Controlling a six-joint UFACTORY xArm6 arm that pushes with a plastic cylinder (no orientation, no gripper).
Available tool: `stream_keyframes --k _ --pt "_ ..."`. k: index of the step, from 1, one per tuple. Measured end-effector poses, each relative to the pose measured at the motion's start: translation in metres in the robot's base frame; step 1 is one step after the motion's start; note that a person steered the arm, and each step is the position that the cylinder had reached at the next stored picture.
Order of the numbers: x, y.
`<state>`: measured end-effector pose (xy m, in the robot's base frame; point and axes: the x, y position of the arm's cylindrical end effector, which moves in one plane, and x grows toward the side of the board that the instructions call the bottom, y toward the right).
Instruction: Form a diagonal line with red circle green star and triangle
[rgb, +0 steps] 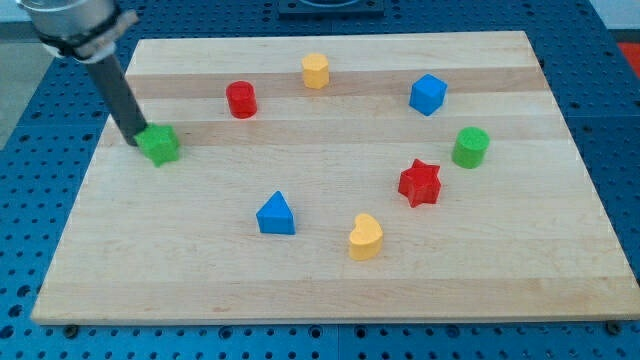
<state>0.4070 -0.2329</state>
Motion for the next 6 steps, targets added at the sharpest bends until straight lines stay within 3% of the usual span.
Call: stream_keyframes --k 1,2,3,4,5,6 --pt "0.019 0.01" --pt "0.026 0.062" --pt "0.006 0.027" --pt "-0.025 0.043" --pt "-0.028 0.131" --pt "-0.071 0.136"
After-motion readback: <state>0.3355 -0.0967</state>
